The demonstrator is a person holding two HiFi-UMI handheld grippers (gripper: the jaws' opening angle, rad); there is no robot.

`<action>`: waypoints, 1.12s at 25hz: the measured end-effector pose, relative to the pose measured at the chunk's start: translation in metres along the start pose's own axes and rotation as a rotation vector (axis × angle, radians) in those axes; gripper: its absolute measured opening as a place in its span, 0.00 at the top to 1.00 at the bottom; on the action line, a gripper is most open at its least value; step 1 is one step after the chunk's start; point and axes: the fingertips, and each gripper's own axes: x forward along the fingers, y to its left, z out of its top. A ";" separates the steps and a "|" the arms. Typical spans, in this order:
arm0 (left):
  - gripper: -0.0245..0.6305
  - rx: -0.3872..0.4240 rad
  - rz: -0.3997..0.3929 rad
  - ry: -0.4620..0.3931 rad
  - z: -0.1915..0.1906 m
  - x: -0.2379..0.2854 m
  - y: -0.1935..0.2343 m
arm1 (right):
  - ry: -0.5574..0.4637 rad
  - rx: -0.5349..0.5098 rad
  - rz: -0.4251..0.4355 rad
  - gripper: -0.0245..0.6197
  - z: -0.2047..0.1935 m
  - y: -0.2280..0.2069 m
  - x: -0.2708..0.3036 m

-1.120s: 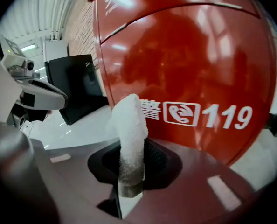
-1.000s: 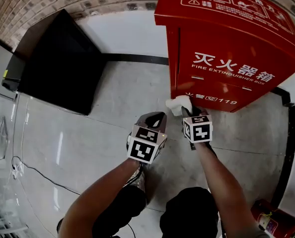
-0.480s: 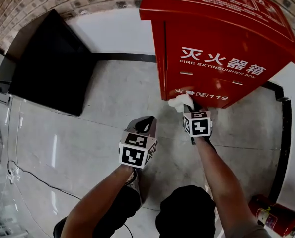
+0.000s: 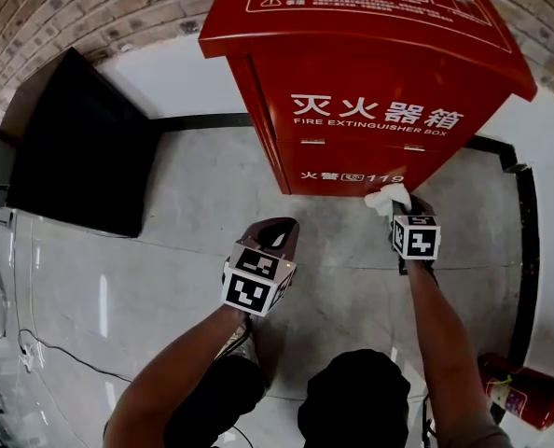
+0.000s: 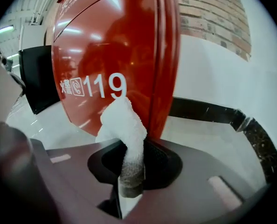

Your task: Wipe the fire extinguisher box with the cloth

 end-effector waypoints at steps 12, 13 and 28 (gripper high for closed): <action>0.96 0.099 -0.017 -0.001 0.034 -0.013 0.039 | 0.016 0.137 -0.150 0.82 -0.005 -0.064 -0.045; 0.96 0.095 -0.009 -0.009 0.040 -0.019 0.046 | 0.014 0.127 -0.140 0.82 -0.001 -0.057 -0.054; 0.96 0.073 -0.023 -0.036 0.127 -0.155 0.131 | -0.073 0.052 0.199 0.82 0.224 0.195 -0.183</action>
